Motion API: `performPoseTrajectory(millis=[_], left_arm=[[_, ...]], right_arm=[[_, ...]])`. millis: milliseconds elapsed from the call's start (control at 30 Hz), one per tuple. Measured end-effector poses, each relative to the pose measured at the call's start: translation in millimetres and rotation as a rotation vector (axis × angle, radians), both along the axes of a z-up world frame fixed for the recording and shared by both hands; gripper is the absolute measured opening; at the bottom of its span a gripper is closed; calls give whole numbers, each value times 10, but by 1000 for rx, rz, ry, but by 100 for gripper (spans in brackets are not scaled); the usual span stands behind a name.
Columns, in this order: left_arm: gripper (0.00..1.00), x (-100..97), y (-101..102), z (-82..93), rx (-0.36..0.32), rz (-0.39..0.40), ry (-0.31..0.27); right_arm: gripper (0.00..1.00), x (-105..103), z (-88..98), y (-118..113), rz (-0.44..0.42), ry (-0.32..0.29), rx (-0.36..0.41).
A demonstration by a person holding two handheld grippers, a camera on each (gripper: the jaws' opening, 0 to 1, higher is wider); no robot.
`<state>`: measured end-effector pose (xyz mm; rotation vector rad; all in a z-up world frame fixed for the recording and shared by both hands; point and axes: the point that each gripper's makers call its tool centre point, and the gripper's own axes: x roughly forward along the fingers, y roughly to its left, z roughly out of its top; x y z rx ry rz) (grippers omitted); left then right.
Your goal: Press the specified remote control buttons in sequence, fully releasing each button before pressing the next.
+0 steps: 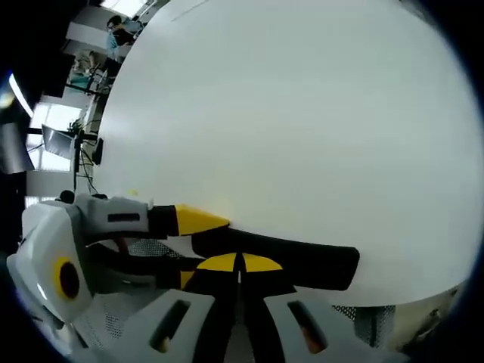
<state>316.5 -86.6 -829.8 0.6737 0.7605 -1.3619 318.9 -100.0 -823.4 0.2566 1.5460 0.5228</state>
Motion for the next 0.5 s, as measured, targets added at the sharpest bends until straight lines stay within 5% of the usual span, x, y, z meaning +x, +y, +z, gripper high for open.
performPoseTrajectory(millis=[500], left_arm=[[25,-1,-2,0,-9,7,1]], right_arm=[[0,31,39,-17,40,-50,-17]])
